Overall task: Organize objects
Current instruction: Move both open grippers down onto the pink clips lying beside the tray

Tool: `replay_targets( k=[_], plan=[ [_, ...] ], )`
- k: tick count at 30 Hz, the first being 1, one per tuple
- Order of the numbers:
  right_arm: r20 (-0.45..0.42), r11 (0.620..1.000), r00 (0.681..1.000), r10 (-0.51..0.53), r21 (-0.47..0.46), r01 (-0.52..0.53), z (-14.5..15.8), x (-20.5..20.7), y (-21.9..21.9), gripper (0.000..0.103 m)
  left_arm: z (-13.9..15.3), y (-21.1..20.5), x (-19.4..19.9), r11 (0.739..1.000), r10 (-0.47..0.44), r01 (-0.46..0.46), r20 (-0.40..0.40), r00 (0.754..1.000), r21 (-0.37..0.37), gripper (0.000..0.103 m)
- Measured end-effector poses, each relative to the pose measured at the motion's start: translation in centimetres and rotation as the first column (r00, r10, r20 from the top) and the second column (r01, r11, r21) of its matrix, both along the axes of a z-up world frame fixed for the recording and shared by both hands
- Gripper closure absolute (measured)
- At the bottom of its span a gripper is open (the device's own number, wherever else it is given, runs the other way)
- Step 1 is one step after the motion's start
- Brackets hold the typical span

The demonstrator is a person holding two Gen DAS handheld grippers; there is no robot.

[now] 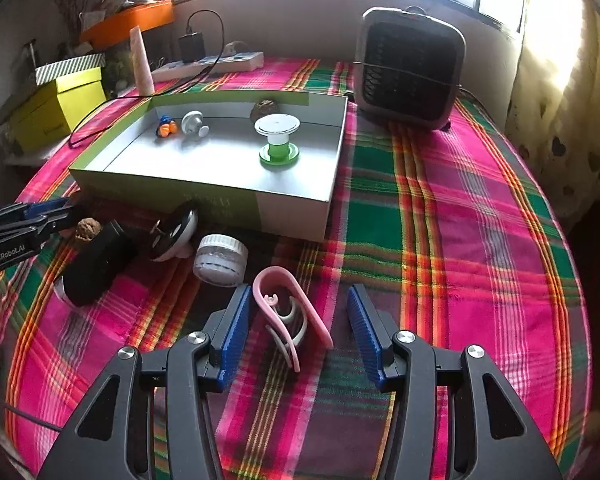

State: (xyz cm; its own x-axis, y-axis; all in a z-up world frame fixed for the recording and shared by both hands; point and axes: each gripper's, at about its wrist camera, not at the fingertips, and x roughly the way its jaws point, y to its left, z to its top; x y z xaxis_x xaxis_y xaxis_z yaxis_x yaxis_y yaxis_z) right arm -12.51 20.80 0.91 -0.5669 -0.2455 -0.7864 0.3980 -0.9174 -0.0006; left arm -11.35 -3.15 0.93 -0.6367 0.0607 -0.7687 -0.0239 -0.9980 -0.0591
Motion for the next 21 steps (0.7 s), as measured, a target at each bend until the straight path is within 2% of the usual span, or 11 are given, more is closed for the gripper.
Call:
replay_targets(
  k=[10, 12, 14, 17, 21],
  plan=[
    [-0.007, 1.0, 1.0, 0.007, 0.014, -0.007, 0.0, 0.1, -0.3, 0.053, 0.0, 0.3, -0.1, 1.0, 0.0, 0.0, -0.003, 1.0, -0.02, 0.072],
    [-0.008, 1.0, 1.0, 0.012, 0.011, -0.012, 0.0, 0.1, -0.3, 0.057, 0.0, 0.4, -0.2, 1.0, -0.001, 0.001, -0.003, 1.0, -0.022, 0.072],
    [-0.012, 1.0, 1.0, 0.019, 0.012, -0.019, 0.1, 0.3, -0.5, 0.069, 0.0, 0.3, -0.2, 1.0, -0.001, 0.001, -0.003, 1.0, -0.02, 0.072],
    [-0.017, 0.999, 0.999, 0.028, 0.021, -0.028, 0.1, 0.4, -0.9, 0.077, 0.0, 0.3, -0.3, 1.0, 0.0, 0.0, -0.002, 1.0, -0.016, 0.072],
    [-0.017, 0.999, 0.999, 0.027, 0.018, -0.027, 0.1, 0.4, -0.9, 0.078, 0.0, 0.3, -0.3, 1.0, -0.001, 0.001, -0.003, 1.0, -0.018, 0.072]
  ],
)
